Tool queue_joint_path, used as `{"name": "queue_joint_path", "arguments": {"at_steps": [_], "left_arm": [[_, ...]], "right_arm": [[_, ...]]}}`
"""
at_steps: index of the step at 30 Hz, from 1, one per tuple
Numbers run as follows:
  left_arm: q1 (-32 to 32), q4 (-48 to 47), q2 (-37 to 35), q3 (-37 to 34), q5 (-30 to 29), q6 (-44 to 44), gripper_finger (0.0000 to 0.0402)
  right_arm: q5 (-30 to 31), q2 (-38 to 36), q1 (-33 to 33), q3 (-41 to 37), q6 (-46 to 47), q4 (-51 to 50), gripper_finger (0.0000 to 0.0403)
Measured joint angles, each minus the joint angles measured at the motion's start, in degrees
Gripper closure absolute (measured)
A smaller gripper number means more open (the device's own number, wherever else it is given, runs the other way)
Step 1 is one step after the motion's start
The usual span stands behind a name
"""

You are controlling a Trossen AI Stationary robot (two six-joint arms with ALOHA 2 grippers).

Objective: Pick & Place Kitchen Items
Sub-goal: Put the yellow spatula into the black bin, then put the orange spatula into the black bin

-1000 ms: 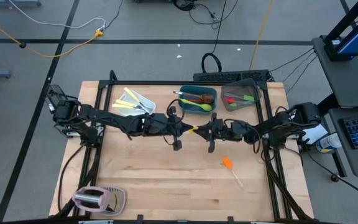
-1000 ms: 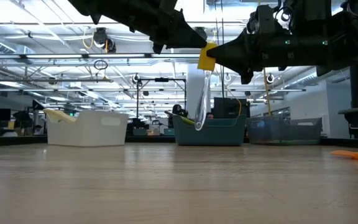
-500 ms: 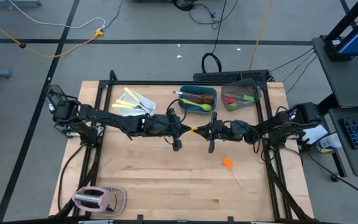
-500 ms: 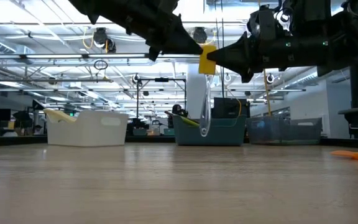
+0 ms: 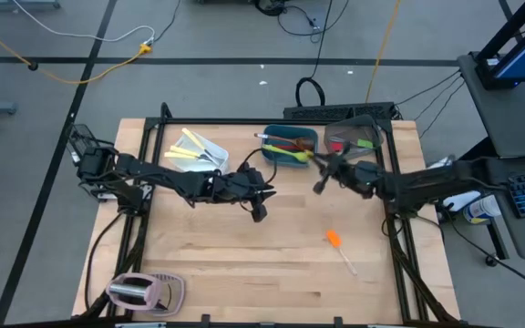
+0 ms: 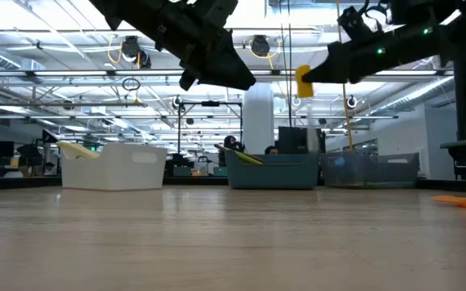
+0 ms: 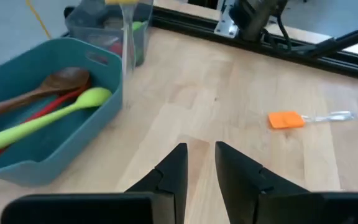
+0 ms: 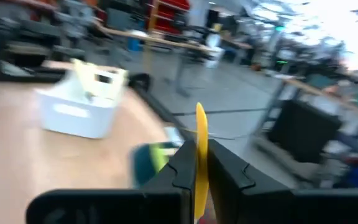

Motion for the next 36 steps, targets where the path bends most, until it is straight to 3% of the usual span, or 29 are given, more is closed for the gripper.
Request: {"name": "queue_joint_path", "arguments": {"at_steps": [6,12,18,24,36], "left_arm": [[-0.10,-1.83,0.00,0.00,0.02,-1.45,0.0314],[-0.10,-1.96,0.00,0.00,0.02,-1.67,0.0314],[-0.10,-1.94,0.00,0.00,0.04,-1.65,0.0314],[-0.10,-1.90,0.00,0.00,0.02,-1.59,0.0314],[0.09,-1.88,0.00,0.00,0.00,-0.62,0.0314]], "right_arm": [[10.95,-9.42,-2.69,-0.02,-8.47,-4.75,0.0386],[20.63,-12.20,-8.00,-0.02,-13.61,-12.53,0.0385],[19.31,-11.35,-14.77,-1.73,-9.08,-21.19,0.0385],[7.24,-10.02,-21.26,-5.66,-8.25,-21.10,0.0379],[5.95,-8.82,-26.64,-11.44,-4.36,-20.88,0.0283]]}}
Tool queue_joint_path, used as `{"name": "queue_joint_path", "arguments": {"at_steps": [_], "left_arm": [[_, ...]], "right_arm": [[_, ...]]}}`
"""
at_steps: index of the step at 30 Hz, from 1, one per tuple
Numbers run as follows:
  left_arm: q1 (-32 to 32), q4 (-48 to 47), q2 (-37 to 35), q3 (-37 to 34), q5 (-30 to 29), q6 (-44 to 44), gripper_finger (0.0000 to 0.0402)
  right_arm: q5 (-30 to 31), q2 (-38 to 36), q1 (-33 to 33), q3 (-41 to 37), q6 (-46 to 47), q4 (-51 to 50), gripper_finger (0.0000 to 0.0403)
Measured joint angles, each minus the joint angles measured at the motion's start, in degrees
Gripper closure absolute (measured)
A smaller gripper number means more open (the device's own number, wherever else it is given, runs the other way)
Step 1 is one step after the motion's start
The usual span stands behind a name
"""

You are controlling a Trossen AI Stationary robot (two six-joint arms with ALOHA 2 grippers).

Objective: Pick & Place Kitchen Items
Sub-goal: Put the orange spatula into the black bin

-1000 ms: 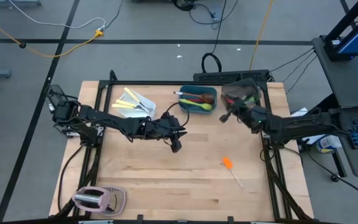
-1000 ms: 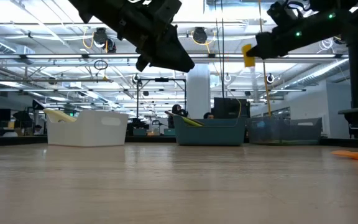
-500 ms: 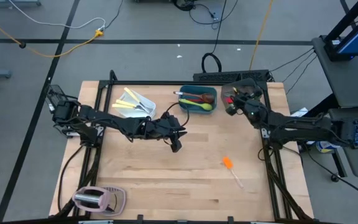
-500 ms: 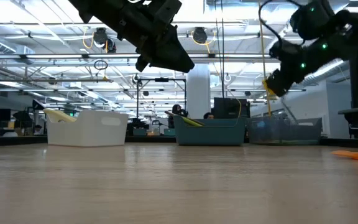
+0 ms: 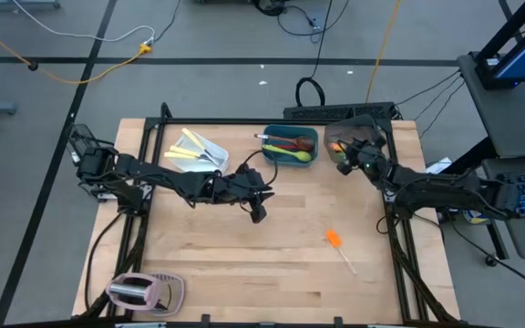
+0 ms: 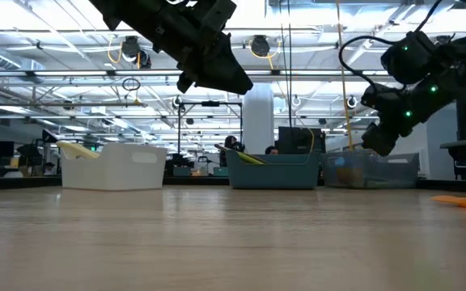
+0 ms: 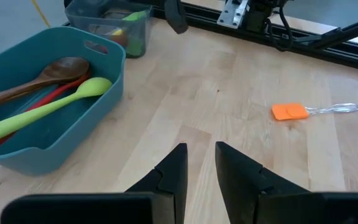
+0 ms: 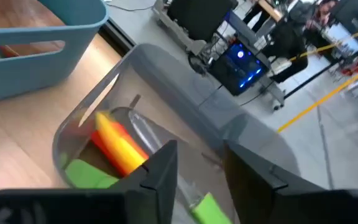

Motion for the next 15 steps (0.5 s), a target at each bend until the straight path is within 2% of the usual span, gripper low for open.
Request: {"name": "queue_joint_path", "arguments": {"at_steps": [8,15], "left_arm": [[0.01,0.03,0.00,0.00,-0.50,2.69,0.0314],[0.03,0.04,0.00,0.00,-0.52,3.69,0.0314]], "right_arm": [[-0.62,-0.06,0.17,-0.82,10.96,0.38,0.0243],[-14.41,-2.80,2.43,-0.82,20.12,4.10,0.0251]]}}
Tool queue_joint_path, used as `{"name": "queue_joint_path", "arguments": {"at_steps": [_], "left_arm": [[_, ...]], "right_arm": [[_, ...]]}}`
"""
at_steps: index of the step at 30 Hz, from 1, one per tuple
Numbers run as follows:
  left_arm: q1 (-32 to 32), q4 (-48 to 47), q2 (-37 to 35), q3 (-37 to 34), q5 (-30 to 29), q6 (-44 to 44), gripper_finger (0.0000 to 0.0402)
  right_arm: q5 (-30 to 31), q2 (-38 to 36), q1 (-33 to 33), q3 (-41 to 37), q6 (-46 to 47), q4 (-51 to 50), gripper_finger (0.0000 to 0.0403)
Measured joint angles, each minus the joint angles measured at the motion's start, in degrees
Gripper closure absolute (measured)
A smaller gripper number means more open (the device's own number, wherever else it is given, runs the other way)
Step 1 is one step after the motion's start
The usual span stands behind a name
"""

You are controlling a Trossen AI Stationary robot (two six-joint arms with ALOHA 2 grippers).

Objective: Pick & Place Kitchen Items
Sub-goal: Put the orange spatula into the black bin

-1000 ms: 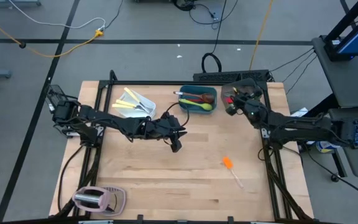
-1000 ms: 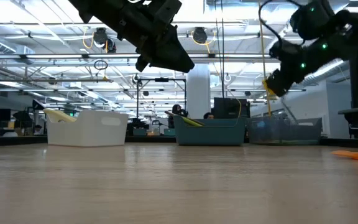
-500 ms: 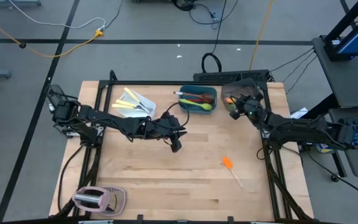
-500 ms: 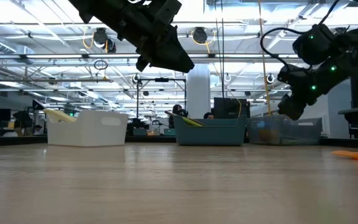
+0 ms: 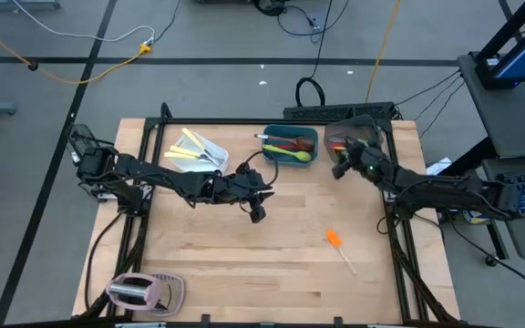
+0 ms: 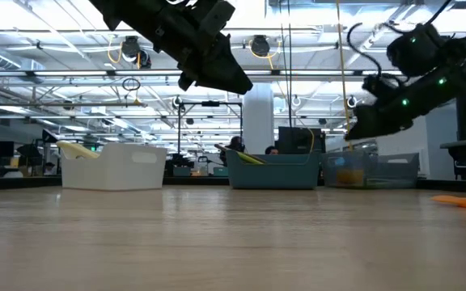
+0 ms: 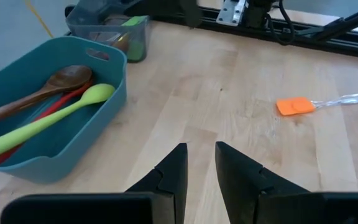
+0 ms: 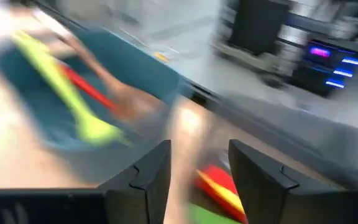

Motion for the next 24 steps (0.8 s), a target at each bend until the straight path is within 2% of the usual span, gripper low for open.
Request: {"name": "queue_joint_path", "arguments": {"at_steps": [6,8,10,13,17,21,24], "left_arm": [[0.04,-0.02,0.00,0.00,-0.02,2.40,0.0314],[0.06,-0.02,0.00,0.00,-0.02,2.66,0.0314],[0.11,-0.02,0.00,0.00,-0.02,3.24,0.0314],[0.27,0.00,0.00,0.00,-0.02,3.41,0.0314],[0.41,-0.02,0.00,0.00,-0.04,3.00,0.0314],[0.62,0.01,0.00,0.00,-0.02,2.99,0.0314],[0.70,0.00,0.00,0.00,-0.04,1.91,0.0314]], "right_arm": [[-19.70,-4.57,6.25,0.00,2.49,7.53,0.0258],[-24.39,-5.58,9.64,0.00,6.71,10.18,0.0257],[-26.11,-5.87,14.35,0.00,9.76,12.44,0.0254],[-23.79,-5.83,22.21,0.18,12.26,16.51,0.0250],[-15.55,-4.29,33.05,3.86,10.47,17.05,0.0248],[-6.27,-0.26,41.91,11.01,4.33,13.80,0.0248],[-1.19,4.06,46.72,17.12,1.91,7.47,0.0248]]}}
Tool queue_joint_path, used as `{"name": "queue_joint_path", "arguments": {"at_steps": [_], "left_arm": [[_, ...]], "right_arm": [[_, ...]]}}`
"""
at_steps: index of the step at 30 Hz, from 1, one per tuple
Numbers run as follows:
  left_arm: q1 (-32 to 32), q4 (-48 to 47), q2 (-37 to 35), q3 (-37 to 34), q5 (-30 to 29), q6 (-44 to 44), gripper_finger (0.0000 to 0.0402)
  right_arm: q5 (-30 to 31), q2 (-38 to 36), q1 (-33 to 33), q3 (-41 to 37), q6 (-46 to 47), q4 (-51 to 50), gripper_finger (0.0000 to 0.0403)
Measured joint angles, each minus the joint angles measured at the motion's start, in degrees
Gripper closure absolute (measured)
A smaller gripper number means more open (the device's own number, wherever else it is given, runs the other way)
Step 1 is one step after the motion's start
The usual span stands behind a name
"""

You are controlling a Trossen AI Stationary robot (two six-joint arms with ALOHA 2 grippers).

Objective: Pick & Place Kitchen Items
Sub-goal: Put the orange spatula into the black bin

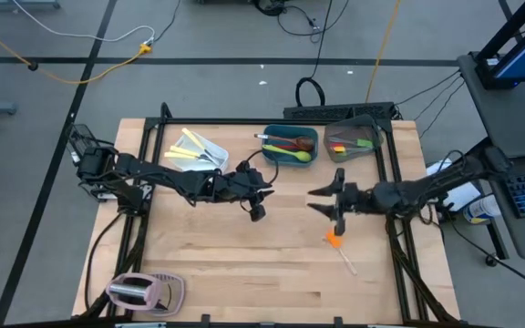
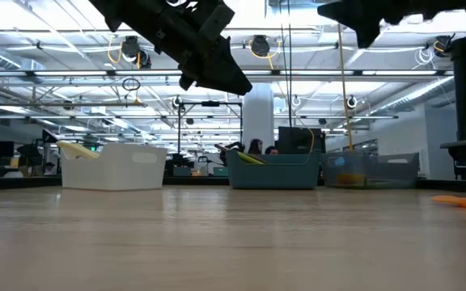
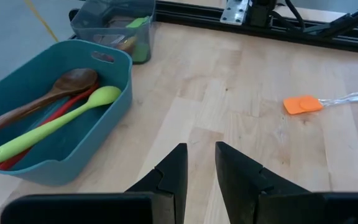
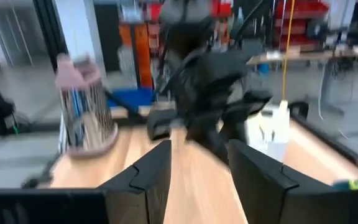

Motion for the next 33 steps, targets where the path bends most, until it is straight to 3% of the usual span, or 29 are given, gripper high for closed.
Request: {"name": "queue_joint_path", "arguments": {"at_steps": [6,12,17,22,33], "left_arm": [[0.00,0.00,0.00,0.00,0.02,-0.35,0.0314],[0.00,-0.02,0.00,0.00,0.02,-0.35,0.0314],[0.00,-0.07,0.00,0.00,0.02,-0.33,0.0314],[0.00,-0.09,0.00,0.00,0.02,-0.33,0.0314],[0.00,-0.09,0.00,0.00,0.02,-0.34,0.0314]], "right_arm": [[3.89,8.50,5.21,8.35,9.91,-17.88,0.0248],[3.31,13.05,6.56,8.41,33.98,-35.19,0.0248],[-5.52,16.10,7.64,8.39,46.24,-49.31,0.0248],[-10.05,20.12,8.46,8.37,50.17,-51.83,0.0248],[-10.12,23.89,8.40,8.36,58.16,-57.18,0.0248]]}}
